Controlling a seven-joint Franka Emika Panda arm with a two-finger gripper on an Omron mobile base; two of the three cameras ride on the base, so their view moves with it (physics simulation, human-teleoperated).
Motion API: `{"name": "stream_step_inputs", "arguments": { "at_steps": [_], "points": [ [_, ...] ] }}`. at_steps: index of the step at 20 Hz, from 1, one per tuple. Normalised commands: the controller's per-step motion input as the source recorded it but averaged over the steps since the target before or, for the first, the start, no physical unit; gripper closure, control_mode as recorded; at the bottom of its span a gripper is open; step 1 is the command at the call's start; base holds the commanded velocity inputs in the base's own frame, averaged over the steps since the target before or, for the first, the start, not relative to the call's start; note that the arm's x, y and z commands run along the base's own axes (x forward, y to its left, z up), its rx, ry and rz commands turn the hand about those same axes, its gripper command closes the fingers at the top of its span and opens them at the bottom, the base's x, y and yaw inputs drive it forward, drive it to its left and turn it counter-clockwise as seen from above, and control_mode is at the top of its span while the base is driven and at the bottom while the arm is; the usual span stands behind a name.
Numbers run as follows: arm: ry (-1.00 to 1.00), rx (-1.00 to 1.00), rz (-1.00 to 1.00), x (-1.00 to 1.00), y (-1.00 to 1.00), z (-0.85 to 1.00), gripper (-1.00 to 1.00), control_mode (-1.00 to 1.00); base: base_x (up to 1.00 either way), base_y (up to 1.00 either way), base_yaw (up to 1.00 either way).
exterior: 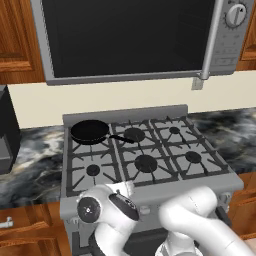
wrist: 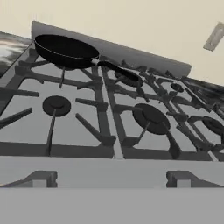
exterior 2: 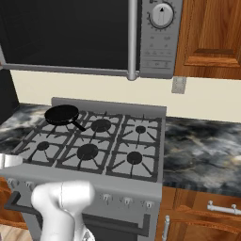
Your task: Turn on the rear left burner of the stove.
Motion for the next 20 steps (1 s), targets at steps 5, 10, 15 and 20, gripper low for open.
{"name": "stream_step_inputs", "arguments": {
  "at_steps": [5,10,15,20],
  "points": [
    [-0.41,0.0,0.0,-0.32,0.25,-0.67,-1.0,-1.0,0.0,0.0,0.0],
    [-0.25,0.0,0.0,-0.02,0.02,-0.73,-1.0,-1.0,0.0,0.0,0.0],
    [-0.2,0.0,0.0,0.0,0.07,-0.88,-1.0,-1.0,0.0,0.0,0.0],
    [0.01,0.0,0.0,0.0,0.17,-0.43,-1.0,-1.0,0.0,0.0,0.0]
  ]
}}
